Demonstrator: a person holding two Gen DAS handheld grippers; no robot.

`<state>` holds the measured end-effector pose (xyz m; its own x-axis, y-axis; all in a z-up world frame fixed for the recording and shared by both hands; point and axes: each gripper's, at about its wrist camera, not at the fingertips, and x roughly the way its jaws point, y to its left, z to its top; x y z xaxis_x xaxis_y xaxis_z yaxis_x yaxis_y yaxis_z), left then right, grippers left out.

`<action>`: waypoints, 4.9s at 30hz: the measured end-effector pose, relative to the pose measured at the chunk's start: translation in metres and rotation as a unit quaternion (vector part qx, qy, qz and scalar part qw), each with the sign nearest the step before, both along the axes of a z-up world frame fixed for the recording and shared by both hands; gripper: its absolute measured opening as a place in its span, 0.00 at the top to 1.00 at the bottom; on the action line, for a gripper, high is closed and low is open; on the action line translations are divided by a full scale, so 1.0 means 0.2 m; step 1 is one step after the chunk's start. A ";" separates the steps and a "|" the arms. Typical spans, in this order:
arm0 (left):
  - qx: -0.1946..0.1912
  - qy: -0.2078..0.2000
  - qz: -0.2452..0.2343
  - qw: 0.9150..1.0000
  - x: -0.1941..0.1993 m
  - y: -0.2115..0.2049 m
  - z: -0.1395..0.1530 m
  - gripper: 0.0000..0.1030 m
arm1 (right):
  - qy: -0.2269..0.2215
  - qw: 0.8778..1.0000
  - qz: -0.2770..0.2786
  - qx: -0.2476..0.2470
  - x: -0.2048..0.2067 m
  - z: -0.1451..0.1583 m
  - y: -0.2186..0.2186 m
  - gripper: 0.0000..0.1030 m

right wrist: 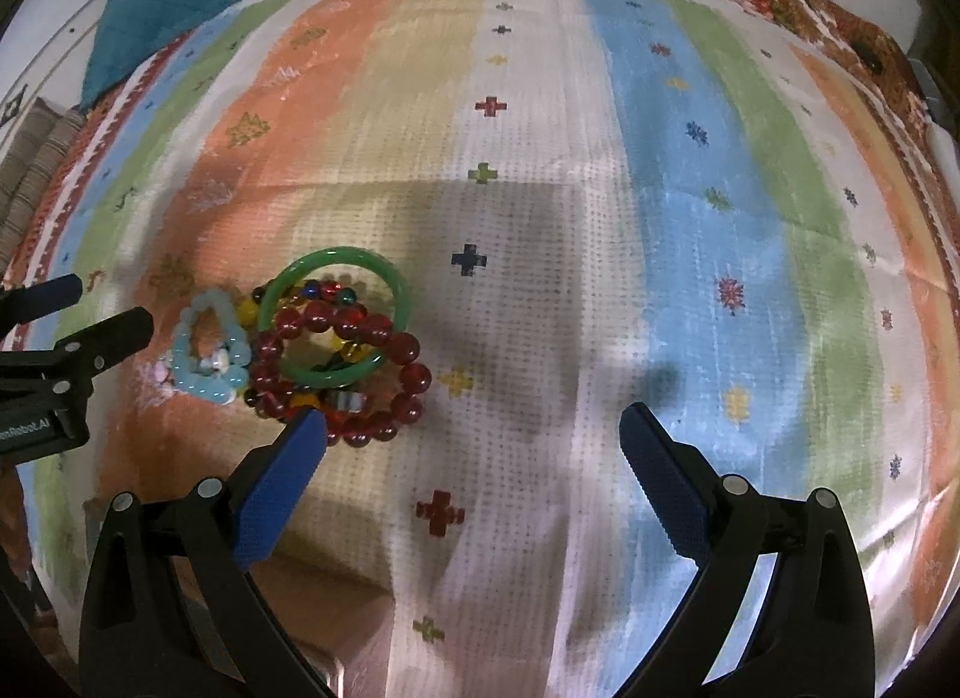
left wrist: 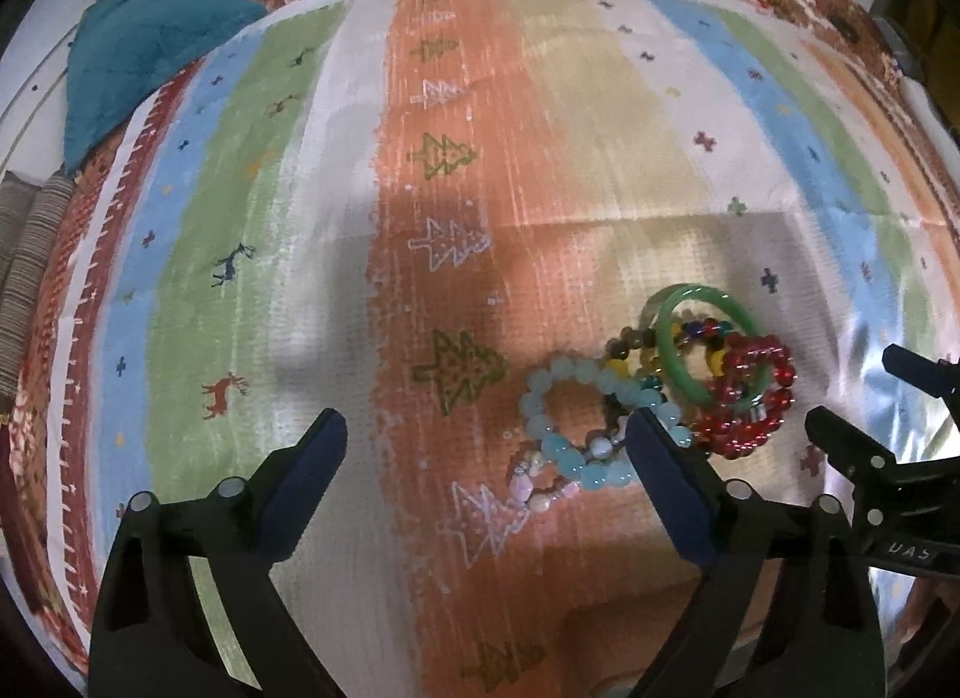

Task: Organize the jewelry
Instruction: 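Lower both tools over the bracelet pile, fingers open, then grasp the light blue beaded bracelet with the left tool while the right tool grasps the red bead bracelet, then lift both held bracelets and carry them over the silver tin, then open both tools to drop the bracelets into the silver tin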

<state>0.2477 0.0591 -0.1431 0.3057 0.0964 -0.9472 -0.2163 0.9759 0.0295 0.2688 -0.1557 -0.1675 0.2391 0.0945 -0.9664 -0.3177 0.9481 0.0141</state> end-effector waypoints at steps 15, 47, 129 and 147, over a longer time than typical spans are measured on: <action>-0.015 0.031 -0.020 0.999 0.10 0.00 -0.15 0.40 | 0.019 1.000 0.011 -0.010 0.07 -0.13 0.06 0.32; -0.019 -0.031 -0.002 0.999 0.02 0.06 0.03 0.90 | 0.005 0.999 0.031 0.017 0.01 0.00 0.05 0.86; -0.066 -0.173 -0.090 0.979 -0.72 -0.29 0.58 0.90 | -0.135 0.982 0.086 0.100 -0.68 0.64 -0.01 0.86; -0.039 -0.134 -0.041 0.989 -0.71 -0.20 0.51 0.62 | -0.112 0.990 0.052 0.065 -0.60 0.56 -0.06 0.61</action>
<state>0.1067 0.0192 -0.0413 0.5503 -0.0096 -0.8349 -0.1259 0.9876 -0.0943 0.1492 -0.1682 -0.0547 0.4281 0.2495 -0.8686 -0.4216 0.9053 0.0522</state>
